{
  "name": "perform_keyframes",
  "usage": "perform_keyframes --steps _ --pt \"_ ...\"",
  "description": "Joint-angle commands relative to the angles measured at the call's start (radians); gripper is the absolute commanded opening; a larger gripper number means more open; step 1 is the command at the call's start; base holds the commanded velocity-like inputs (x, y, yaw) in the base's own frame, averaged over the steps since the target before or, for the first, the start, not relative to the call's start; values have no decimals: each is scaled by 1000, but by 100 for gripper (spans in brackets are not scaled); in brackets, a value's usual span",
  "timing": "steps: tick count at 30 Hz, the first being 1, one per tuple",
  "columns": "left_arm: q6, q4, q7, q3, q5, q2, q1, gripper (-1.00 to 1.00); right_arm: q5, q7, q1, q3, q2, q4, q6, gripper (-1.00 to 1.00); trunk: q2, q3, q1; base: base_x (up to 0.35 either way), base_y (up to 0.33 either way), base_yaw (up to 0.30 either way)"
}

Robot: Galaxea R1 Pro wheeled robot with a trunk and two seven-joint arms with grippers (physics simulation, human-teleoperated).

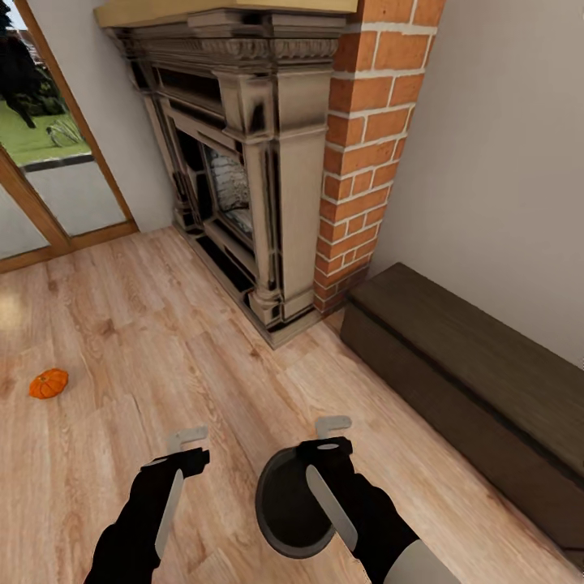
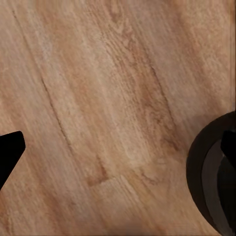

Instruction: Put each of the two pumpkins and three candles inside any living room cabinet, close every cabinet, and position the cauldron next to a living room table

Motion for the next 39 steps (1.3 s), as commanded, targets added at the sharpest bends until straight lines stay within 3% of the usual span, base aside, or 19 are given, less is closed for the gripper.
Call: perform_keyframes --steps 1,8,39 --pt "5 -2 -3 2 -9 -1 0 100 -9 -9 -1 2 0 -1 2 100 0 -1 0 168 -249 3" --pt "4 -1 -3 1 -8 -1 0 100 -9 -9 -1 1 0 -1 2 100 0 -1 0 64 -167 1" --pt "8 -1 -3 1 -7 -10 0 100 -7 -7 -1 1 0 0 -13 100 0 1 0 23 -6 0"
